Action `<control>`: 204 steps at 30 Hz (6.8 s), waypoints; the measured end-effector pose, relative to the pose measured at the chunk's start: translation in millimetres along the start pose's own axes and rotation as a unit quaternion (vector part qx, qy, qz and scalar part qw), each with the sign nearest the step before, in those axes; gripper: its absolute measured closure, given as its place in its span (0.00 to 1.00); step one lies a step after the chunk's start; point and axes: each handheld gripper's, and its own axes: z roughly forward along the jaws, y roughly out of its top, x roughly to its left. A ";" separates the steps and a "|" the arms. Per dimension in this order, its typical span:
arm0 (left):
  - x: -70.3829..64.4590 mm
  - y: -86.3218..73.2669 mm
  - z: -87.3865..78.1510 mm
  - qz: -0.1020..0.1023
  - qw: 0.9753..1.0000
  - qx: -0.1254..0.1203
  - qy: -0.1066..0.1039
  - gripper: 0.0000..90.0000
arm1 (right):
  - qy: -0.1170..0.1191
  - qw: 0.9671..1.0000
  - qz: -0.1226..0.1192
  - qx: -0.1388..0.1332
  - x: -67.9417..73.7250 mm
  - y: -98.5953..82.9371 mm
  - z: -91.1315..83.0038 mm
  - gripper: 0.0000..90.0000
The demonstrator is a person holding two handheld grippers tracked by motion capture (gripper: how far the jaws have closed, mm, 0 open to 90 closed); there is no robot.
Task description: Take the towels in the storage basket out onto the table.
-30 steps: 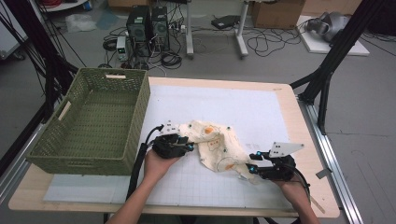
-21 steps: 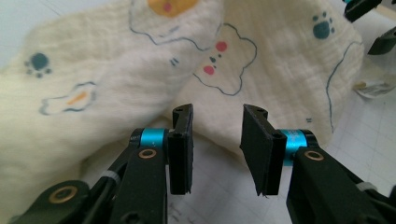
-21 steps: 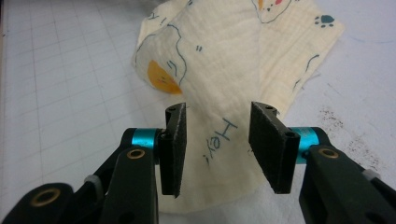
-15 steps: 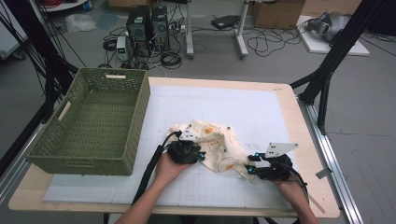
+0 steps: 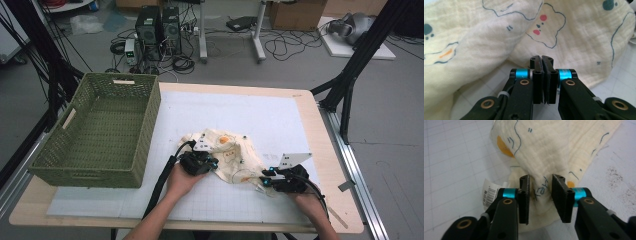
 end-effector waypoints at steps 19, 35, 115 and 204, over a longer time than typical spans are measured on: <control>-22.1 -17.4 -87.9 0.004 0.999 -0.049 -0.009 0.96 | 0.068 0.996 -0.040 -0.029 27.7 9.3 -11.4 0.96; -7.7 -48.6 -72.9 -0.019 1.000 -0.010 -0.010 0.78 | 0.070 0.997 -0.026 -0.031 23.1 2.8 -13.2 0.79; -20.0 -72.5 -91.8 0.019 0.999 0.037 -0.026 0.99 | 0.077 0.997 -0.021 -0.023 24.1 2.7 -9.4 0.78; -2.7 -72.1 -85.6 0.014 1.000 0.016 0.005 0.99 | 0.105 0.994 -0.025 0.011 27.2 -3.7 -2.8 0.95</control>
